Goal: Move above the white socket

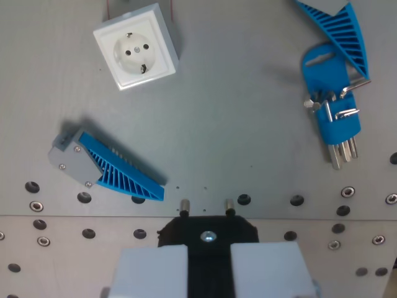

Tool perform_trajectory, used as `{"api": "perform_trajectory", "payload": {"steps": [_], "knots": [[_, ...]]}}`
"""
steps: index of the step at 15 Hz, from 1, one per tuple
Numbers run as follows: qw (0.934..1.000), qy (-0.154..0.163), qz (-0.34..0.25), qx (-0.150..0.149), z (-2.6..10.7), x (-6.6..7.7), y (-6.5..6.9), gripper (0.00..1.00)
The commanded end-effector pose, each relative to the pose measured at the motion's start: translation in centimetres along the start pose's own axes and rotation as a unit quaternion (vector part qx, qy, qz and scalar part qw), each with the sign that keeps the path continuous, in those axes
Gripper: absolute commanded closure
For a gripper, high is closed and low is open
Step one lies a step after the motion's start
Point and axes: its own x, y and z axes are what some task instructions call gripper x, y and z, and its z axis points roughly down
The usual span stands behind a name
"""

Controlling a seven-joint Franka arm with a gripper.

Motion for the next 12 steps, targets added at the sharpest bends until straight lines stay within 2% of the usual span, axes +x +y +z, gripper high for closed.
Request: {"api": "perform_trajectory", "payload": {"steps": [1, 12], "knots": [[0.9981, 0.050, -0.035, 0.008, 1.6, -0.4, -0.4, 1.00], [0.9953, 0.047, -0.082, 0.017, 7.0, 0.0, -2.1, 1.00]]}}
